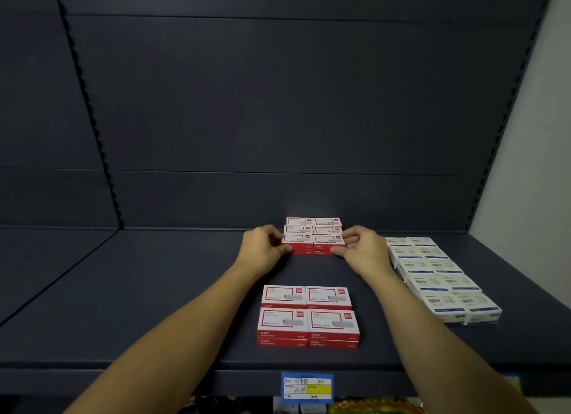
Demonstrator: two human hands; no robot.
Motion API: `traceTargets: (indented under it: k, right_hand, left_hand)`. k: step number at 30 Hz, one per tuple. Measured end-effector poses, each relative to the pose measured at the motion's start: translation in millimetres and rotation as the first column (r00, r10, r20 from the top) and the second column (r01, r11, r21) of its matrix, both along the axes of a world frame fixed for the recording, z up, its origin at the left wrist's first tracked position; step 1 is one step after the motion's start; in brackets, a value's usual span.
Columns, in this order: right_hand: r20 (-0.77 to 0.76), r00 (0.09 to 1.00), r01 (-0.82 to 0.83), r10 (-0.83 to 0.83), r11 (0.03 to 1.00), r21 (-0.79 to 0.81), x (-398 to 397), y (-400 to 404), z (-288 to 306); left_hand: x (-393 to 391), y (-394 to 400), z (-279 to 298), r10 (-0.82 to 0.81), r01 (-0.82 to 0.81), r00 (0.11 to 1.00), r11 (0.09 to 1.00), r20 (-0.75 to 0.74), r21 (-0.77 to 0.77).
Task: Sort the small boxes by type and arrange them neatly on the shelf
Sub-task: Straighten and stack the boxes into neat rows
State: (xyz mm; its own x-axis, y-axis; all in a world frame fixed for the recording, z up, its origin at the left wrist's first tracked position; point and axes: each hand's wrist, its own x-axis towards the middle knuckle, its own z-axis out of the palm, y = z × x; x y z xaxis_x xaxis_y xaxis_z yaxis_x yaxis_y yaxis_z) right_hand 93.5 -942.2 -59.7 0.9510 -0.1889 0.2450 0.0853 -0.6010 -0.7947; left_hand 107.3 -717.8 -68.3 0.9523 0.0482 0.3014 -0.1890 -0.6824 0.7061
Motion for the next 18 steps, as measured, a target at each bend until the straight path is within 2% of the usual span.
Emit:
traceTargets:
  k: [6,14,18]
  right_hand:
    - [-0.026,0.999,0.031,-0.030,0.999,0.015,-2,1,2]
    - [-0.017,0.997,0.073,-0.077,0.985,-0.157,-13,12,11]
    - [-0.048,0.993,0.098,-0.105,0.987,-0.130,-19,13,17]
  left_hand:
    - [0,-3,0,0.022,-0.022,1.000,0.999,-0.015,-0.023]
    - [-6,-7,8,0.047,-0.046,0.998,0.999,-0.039,0.010]
    - [-7,-7,15,0.024,-0.022,0.998,0.999,-0.064,0.029]
